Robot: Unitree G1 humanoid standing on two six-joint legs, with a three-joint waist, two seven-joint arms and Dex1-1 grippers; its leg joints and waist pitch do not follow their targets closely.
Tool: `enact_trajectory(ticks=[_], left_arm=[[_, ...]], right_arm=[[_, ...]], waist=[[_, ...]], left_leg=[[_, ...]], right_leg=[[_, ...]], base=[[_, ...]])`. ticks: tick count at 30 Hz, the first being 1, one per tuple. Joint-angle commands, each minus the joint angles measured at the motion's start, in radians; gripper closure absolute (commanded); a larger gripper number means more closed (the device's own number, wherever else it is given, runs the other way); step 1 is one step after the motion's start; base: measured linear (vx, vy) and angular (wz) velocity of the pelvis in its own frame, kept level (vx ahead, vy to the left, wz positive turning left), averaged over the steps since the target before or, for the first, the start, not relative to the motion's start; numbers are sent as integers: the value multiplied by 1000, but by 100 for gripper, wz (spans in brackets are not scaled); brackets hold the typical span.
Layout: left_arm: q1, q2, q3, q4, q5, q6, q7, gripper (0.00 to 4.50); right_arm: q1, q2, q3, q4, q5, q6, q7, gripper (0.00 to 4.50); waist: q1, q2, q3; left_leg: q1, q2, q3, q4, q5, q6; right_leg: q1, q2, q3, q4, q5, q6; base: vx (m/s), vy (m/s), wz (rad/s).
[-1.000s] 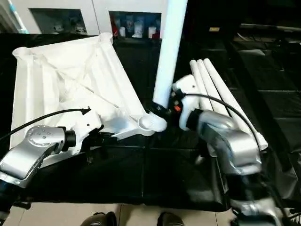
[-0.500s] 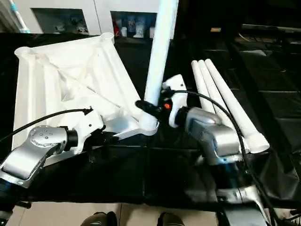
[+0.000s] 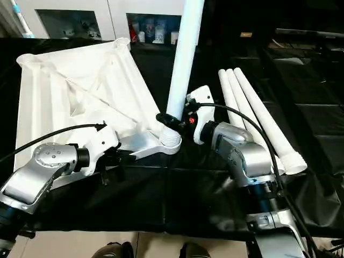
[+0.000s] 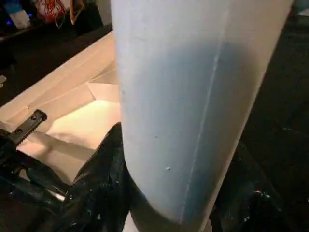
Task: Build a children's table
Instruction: Rotate table base
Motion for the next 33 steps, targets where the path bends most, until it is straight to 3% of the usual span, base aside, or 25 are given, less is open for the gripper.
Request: enact_trajectory(ticks=[1, 10, 16, 23, 33], left_arm=[[2, -18, -4, 18, -14, -21, -2, 450], [-17, -35, 9, 42, -8, -13, 19, 450], [-27, -43, 8, 53, -4, -14, 19, 450], [-43, -51, 3, 71, 3, -20, 13, 450], [-41, -47, -4, 65, 10, -25, -4, 450]], right_arm=[[14, 7, 1, 48, -7, 11, 0, 266], [83, 25, -15, 65, -1, -52, 3, 266], [150, 37, 0, 43, -33, -138, 6, 266], [209, 19, 68, 2, -95, -175, 9, 266], [163, -16, 157, 28, -158, -157, 73, 266]], waist=[[-3, -19, -63], [-1, -15, -57], [0, -12, -55], [0, -10, -49], [-5, -16, -48]], left_leg=[[20, 55, -22, -68, -97, 93], [22, 58, -23, -74, -148, 71], [22, 60, -25, -81, -178, 53], [25, 61, -28, -89, -249, 33], [20, 62, -32, -93, -277, 24]], right_leg=[[42, -59, 39, -64, -125, -258], [37, -61, 41, -74, -188, -244], [34, -61, 41, -79, -225, -225], [27, -64, 44, -92, -332, -194], [24, -66, 45, -96, -385, -176]], base=[[0, 0, 0], [0, 0, 0], [0, 0, 0], [0, 0, 0], [0, 0, 0]])
